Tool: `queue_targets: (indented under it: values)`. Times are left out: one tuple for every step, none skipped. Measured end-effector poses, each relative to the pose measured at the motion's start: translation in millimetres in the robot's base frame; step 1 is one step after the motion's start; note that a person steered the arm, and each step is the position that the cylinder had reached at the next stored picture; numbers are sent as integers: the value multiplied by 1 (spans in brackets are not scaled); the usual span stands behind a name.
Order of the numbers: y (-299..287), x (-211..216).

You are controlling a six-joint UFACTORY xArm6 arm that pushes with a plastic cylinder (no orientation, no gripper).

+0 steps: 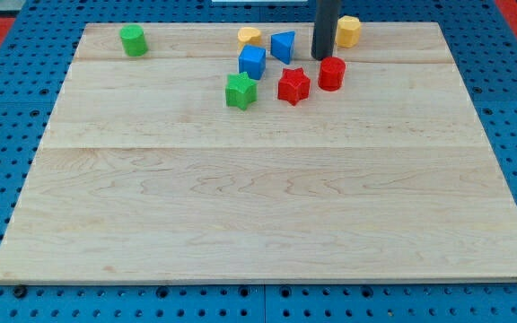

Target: Keep the blue triangle vertically below the yellow heart

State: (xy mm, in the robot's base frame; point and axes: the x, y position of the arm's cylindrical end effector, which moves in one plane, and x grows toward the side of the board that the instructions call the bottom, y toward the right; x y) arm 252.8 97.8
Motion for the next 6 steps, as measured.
queue_targets:
  values:
    - [-13,-20]
    - [-87,-8]
    - [-122,11]
    - [-110,-16]
    - [-135,-20]
    - [-150,19]
